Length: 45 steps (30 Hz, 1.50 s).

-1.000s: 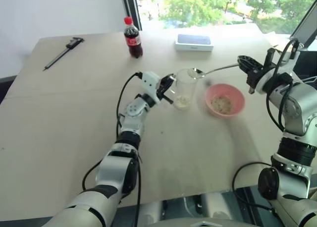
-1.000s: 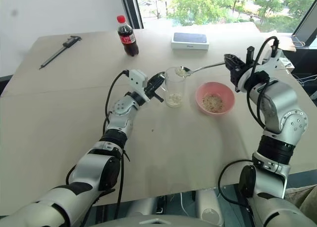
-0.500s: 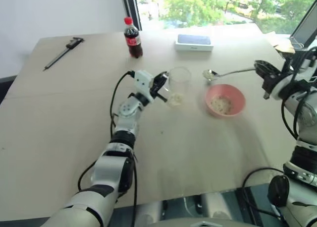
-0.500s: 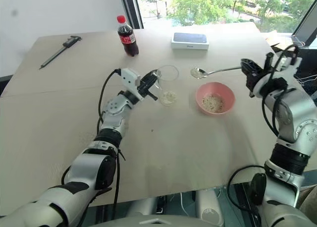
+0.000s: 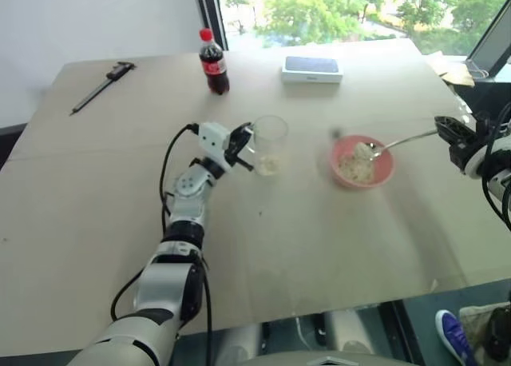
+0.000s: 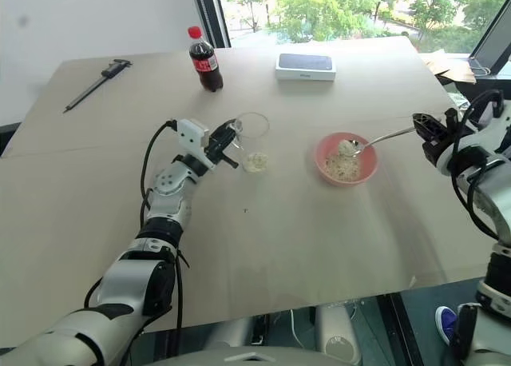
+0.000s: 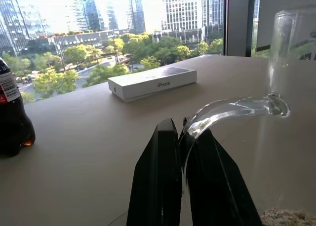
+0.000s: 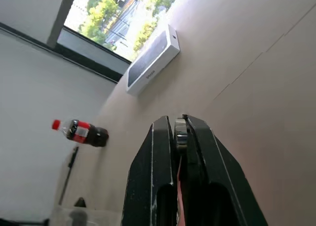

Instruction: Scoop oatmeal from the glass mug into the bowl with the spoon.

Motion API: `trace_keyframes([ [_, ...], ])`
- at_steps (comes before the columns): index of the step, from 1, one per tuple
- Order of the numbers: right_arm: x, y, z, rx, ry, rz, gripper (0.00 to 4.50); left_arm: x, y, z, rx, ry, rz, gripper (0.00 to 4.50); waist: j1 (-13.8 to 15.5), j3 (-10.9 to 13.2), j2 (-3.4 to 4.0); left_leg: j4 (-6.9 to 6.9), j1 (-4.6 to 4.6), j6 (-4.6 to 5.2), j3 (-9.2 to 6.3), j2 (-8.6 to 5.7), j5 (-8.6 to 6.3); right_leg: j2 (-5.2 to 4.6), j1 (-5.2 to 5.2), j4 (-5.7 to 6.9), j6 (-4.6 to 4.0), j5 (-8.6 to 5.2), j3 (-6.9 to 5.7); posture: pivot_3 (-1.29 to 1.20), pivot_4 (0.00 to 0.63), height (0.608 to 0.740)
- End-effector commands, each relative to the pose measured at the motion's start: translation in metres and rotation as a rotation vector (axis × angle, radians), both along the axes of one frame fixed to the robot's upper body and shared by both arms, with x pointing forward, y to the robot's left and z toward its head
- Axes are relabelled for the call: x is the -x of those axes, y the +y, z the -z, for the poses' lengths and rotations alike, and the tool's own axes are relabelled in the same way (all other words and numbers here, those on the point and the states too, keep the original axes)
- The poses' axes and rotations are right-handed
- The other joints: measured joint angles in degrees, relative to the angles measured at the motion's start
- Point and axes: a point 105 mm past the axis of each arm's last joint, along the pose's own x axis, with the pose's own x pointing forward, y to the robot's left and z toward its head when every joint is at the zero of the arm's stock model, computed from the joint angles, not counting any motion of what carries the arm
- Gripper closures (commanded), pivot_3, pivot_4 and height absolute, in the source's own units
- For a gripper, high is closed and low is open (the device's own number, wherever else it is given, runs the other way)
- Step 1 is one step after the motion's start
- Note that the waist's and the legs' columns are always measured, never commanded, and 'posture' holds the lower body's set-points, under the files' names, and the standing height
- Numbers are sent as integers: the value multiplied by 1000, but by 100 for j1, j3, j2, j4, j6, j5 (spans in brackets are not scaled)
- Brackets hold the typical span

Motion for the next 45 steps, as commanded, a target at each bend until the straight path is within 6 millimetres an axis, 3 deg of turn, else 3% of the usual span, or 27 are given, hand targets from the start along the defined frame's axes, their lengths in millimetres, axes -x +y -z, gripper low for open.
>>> trace_keyframes([
  [1,5,23,-25,261,-150,-96,4500,4,7,-18,12,-66,-14,4481,4,0,0,0,0,0,-2,0,0,0,0,-1,0,0,-1,0,150,740],
  [8,9,60,-51,724,-404,-227,4500,10,9,-24,14,-80,-38,4481,32,0,-1,5,-3,0,-5,-1,0,-2,-1,-4,2,1,-3,0,150,740],
  [12,19,81,-55,994,-569,-352,4500,8,21,-27,-6,-83,-163,4481,56,0,-1,5,-6,-3,-9,-2,1,-2,-3,-10,3,1,-9,0,150,740],
  [16,19,81,-57,1059,-620,-382,4500,17,22,-32,1,-86,-175,4481,100,0,-2,6,-6,-20,-8,-2,10,-3,-2,-10,4,2,-8,0,150,740],
  [19,9,65,-60,985,-578,-309,4500,24,19,-32,5,-80,-168,4481,142,0,-3,6,-5,-26,-10,-1,14,-6,-2,-10,4,2,-8,0,150,740],
  [22,-1,59,-82,674,-560,-227,4500,31,12,-30,33,-67,-153,4481,156,0,-4,7,-5,-27,-11,-3,14,-11,-1,-9,3,2,-8,0,150,740],
  [26,-1,92,-112,332,-597,-308,4500,32,4,-23,80,-36,-153,4481,124,0,-2,6,-5,-28,-10,-5,15,-14,-3,-6,4,4,-4,0,150,740],
  [29,1,120,-120,172,-569,-391,4500,31,-2,-15,93,-9,-148,4481,127,-2,1,3,-1,-28,-9,-1,15,-11,-6,-2,4,4,-1,0,150,740],
  [36,2,165,-97,185,-472,-527,4500,32,-11,-10,103,-2,-128,4481,161,-4,-1,8,-16,-26,-14,-12,14,-23,-6,-12,5,4,-12,0,150,740],
  [45,0,196,-66,310,-400,-625,4500,35,-9,-6,102,-2,-135,4481,108,-4,0,8,-9,-26,-13,-10,13,-16,-5,-4,5,4,-13,0,150,740],
])
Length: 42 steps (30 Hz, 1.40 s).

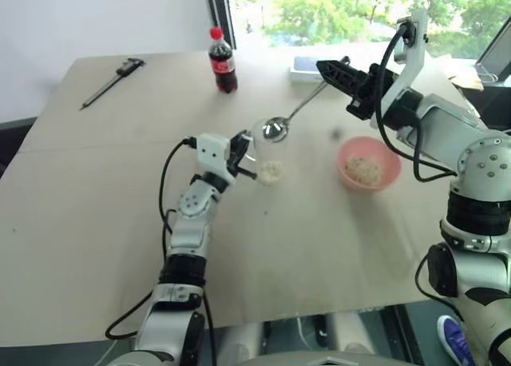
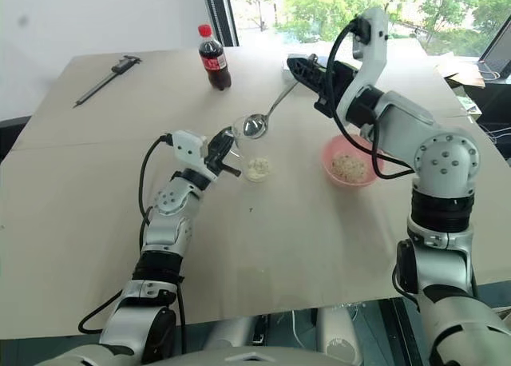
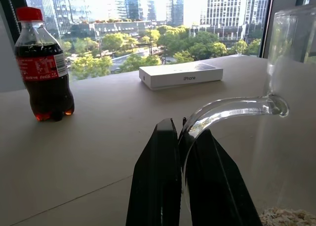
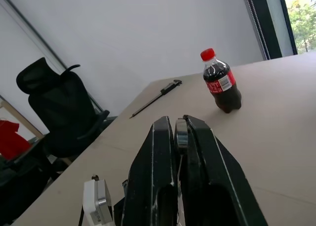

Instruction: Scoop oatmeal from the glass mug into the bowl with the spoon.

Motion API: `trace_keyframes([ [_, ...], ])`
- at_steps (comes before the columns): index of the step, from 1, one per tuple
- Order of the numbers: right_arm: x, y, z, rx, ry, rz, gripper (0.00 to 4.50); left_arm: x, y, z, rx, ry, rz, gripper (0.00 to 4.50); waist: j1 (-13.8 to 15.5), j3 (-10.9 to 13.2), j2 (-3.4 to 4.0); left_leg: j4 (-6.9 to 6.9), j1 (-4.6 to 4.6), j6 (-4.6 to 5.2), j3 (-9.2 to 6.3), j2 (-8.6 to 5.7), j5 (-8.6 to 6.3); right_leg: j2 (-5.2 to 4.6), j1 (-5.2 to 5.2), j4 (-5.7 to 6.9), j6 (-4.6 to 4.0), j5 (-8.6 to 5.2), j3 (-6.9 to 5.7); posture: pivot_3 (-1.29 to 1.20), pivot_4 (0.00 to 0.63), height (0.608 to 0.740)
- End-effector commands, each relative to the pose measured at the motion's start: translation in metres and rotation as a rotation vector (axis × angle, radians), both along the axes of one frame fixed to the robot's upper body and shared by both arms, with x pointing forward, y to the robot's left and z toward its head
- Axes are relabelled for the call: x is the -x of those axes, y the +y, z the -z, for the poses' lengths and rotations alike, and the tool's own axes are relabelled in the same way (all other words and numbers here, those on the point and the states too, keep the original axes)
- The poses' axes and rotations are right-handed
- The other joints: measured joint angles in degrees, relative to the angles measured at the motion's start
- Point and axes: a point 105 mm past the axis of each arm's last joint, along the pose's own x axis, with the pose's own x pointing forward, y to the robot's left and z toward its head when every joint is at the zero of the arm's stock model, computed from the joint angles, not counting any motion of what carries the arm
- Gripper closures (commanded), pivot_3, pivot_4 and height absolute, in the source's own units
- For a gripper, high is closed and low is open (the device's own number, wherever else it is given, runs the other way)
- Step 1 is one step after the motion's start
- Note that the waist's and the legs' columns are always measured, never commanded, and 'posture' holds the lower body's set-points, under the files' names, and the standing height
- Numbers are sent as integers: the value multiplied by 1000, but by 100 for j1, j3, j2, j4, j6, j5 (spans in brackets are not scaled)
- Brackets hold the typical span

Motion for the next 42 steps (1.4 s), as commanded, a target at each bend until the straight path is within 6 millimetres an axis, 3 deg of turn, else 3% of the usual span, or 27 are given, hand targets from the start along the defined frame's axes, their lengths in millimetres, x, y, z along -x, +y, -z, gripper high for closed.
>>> trace_keyframes([
  [1,6,15,3,66,-45,-35,4500,3,3,-10,14,-52,-12,4481,-10,0,0,0,0,0,0,1,0,1,0,1,0,0,1,0,150,740],
  [4,1,24,16,128,-28,-17,4500,4,4,-7,10,-49,-16,4481,-9,0,0,0,0,-1,-1,2,1,2,-1,1,0,0,0,0,150,740],
  [8,-1,28,16,141,-51,-9,3033,4,6,-7,-1,-49,-29,4500,-4,0,0,0,0,-1,-1,0,1,2,-1,0,0,0,0,0,150,740],
  [11,-10,17,10,136,-81,58,1811,5,9,-7,1,-52,-36,4500,-3,0,0,0,-1,-1,-3,0,1,2,-1,-1,0,0,-2,0,150,740],
  [16,-23,3,6,137,-104,151,1811,9,10,-8,-1,-60,-27,4500,-7,0,1,0,1,-1,-2,0,1,2,0,-1,0,0,-1,0,150,740],
  [17,-24,2,6,135,-107,157,1745,9,10,-9,-1,-61,-27,3915,-11,0,1,-1,1,-1,-2,0,1,3,-1,-1,0,0,-1,0,150,740],
  [21,-26,2,4,130,-118,167,1745,11,12,-9,-2,-69,-22,2789,-14,-1,1,-2,2,-1,-1,1,1,3,-1,0,0,0,1,0,150,740],
  [32,-21,-8,4,128,-132,167,1745,32,15,-7,-25,-67,17,2789,-13,-1,2,-3,2,-2,-2,1,1,2,-1,-3,0,0,3,0,150,740],
  [38,-32,-51,16,226,-190,349,1745,51,22,-7,-68,-33,25,2789,21,-1,1,-3,0,1,-6,-1,-1,-2,1,-4,0,0,-3,0,150,740],
  [42,-21,-73,18,130,-233,382,1745,70,28,-10,-117,-12,27,2789,1,0,2,-7,-1,0,-4,2,-1,0,0,-8,-1,-1,-1,0,150,740],
])
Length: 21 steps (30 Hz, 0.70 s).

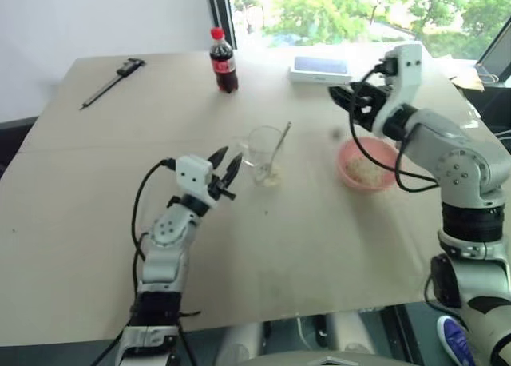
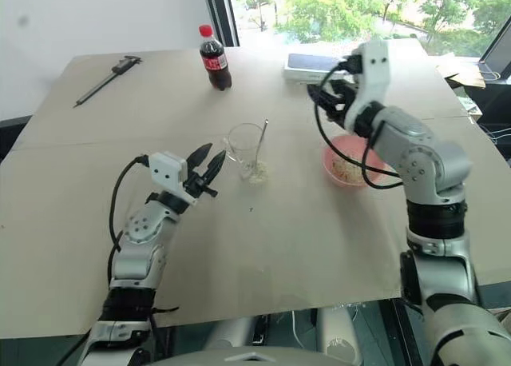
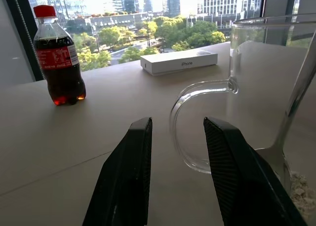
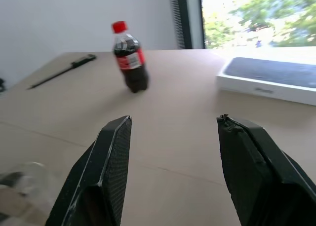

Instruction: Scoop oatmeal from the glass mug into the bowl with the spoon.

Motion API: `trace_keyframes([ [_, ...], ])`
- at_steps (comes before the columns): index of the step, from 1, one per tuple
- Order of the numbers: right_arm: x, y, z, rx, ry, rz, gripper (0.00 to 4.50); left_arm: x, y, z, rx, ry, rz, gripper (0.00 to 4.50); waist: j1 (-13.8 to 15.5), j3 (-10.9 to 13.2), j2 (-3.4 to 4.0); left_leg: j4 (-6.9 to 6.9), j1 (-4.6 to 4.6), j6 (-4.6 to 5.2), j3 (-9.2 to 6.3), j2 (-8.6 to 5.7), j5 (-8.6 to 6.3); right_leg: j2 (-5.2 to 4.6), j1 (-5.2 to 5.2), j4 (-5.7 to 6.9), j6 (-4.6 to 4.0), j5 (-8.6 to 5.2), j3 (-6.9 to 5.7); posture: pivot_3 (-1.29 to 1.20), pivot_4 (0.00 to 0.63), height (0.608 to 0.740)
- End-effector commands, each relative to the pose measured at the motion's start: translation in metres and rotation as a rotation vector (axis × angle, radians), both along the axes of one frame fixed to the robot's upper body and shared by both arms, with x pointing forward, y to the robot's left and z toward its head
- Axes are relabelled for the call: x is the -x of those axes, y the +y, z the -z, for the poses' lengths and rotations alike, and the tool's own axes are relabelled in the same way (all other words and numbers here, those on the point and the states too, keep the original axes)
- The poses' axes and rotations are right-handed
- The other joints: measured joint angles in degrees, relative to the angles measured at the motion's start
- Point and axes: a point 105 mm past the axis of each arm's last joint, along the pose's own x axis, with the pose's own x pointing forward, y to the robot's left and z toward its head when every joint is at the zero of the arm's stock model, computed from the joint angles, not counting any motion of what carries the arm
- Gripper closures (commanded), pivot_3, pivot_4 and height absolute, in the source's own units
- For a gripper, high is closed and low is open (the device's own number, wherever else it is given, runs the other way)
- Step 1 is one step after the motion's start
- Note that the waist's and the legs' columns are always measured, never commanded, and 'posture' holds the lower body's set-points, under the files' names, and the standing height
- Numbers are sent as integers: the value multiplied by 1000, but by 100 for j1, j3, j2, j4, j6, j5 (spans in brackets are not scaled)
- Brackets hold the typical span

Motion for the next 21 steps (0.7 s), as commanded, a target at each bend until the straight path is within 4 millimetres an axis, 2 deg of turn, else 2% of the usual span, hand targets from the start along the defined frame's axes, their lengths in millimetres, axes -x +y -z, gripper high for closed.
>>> trace_keyframes([
  [1,21,-14,-21,-56,-157,-7,1745,21,2,-21,-47,-46,13,2789,-16,1,2,-1,1,0,2,1,0,1,-1,0,0,0,2,0,150,740],
  [4,47,-17,-2,66,-234,-67,1745,44,5,-22,-19,-1,-6,2789,-6,0,0,-5,4,17,3,5,-10,3,0,0,-1,0,5,0,150,740],
  [7,73,-21,19,133,-318,-100,1745,61,0,-12,18,76,-11,2789,14,-1,1,-8,4,20,1,5,-13,1,5,-11,1,-2,2,0,150,740],
  [10,89,-31,48,109,-245,-107,1745,72,-3,-3,19,124,-14,2789,18,-1,2,-5,23,23,4,4,-15,1,26,-8,2,-1,3,0,150,740],
  [11,101,-33,62,111,-204,-142,1745,76,-3,-1,34,132,-21,2517,18,-1,2,-3,29,25,5,3,-16,2,31,-5,1,-2,5,0,150,740],
  [13,123,-37,81,99,-146,-187,1212,82,-1,4,44,147,-30,2122,41,-3,3,-1,50,25,1,5,-16,8,51,-5,1,-4,2,0,150,740],
  [14,131,-38,89,89,-118,-196,917,86,-1,6,44,154,-27,1697,45,-3,3,-3,63,26,-10,6,-16,9,67,-7,1,-7,-7,0,150,740],
  [15,137,-39,95,75,-94,-201,780,90,0,9,46,166,-23,1574,42,-3,3,-6,76,25,-17,7,-17,13,84,-12,1,-8,-12,0,150,740],
  [16,144,-40,101,68,-66,-209,134,94,0,13,50,181,-21,952,15,0,5,-8,88,25,-17,10,-18,17,96,-18,0,-9,-11,0,150,740],
  [17,149,-41,107,65,-45,-217,10,97,1,18,48,199,-23,760,-12,1,7,-16,115,28,-4,16,-20,20,119,-27,-1,-11,-2,0,150,740],
  [18,153,-42,114,67,-19,-227,0,101,1,25,27,224,-25,264,-16,1,6,-16,122,30,11,19,-21,22,122,-32,-7,-28,9,0,150,740],
  [19,157,-43,120,74,-1,-235,0,103,1,32,9,247,-22,34,-14,-1,6,-14,137,31,13,27,-22,28,141,-42,6,-36,10,0,150,740],
  [21,162,-44,132,108,30,-258,0,109,1,45,-6,290,-11,34,-13,0,5,-15,151,33,13,40,-25,42,163,-62,8,-38,8,0,150,740],
])
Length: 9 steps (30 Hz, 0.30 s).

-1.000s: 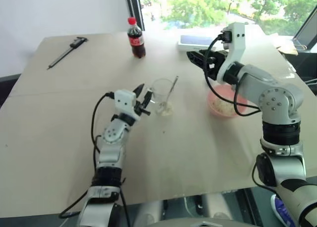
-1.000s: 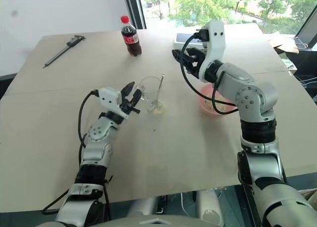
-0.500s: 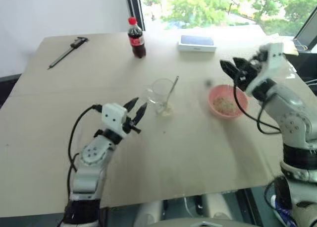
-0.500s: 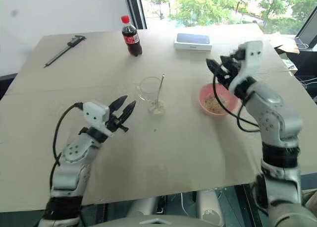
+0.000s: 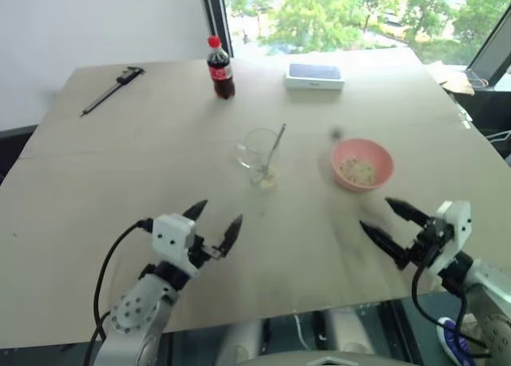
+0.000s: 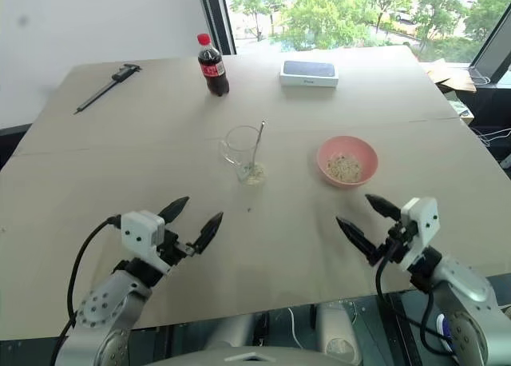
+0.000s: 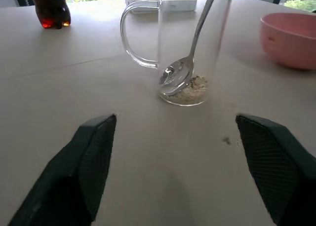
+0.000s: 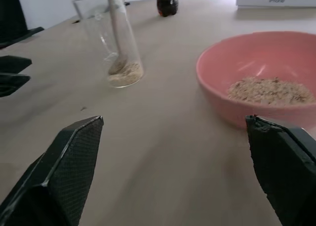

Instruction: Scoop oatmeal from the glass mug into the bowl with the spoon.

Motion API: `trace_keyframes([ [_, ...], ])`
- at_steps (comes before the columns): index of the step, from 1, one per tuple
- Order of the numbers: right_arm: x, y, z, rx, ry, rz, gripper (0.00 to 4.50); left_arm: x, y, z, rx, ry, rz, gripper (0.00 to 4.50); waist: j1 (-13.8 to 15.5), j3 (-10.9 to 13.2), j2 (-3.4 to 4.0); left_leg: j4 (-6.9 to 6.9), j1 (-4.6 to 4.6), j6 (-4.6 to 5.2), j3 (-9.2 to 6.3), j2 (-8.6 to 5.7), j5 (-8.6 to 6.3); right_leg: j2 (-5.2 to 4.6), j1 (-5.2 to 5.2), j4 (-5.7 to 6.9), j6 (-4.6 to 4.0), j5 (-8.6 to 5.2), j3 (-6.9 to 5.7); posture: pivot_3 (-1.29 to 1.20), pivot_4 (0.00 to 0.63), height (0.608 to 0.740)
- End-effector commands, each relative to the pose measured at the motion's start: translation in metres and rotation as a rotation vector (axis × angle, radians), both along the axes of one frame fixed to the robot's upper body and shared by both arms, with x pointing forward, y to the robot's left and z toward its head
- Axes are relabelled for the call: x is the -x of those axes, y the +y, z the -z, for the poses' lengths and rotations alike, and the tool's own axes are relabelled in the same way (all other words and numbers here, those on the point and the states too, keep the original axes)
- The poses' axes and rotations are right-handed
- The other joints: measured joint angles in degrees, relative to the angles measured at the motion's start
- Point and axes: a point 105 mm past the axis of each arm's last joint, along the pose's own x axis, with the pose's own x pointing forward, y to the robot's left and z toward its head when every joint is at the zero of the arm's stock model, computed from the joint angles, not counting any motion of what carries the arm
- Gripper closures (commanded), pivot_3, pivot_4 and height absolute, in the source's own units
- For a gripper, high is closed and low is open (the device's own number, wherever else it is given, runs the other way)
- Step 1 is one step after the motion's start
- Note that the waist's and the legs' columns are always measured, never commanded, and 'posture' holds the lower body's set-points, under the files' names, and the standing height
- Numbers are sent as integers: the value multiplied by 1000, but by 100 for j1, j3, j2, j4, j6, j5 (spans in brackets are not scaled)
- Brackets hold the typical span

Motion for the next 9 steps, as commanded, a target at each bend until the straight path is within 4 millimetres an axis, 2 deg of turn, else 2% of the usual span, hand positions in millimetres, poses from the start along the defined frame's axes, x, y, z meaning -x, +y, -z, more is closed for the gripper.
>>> trace_keyframes([
  [1,8,0,3,49,-28,-49,0,8,-2,7,-25,11,32,34,9,0,0,0,1,1,1,1,-1,1,1,-4,0,0,1,0,150,740],
  [5,12,-6,19,72,-1,-32,0,7,3,13,-11,20,26,34,39,-1,-4,0,-4,1,-6,3,-1,3,2,-12,0,0,-8,0,150,740],
  [9,9,-5,21,68,-11,-13,0,5,-1,16,-42,9,51,34,48,-1,-3,0,-13,1,-11,3,-2,2,-1,-19,-2,1,-12,0,150,740],
])
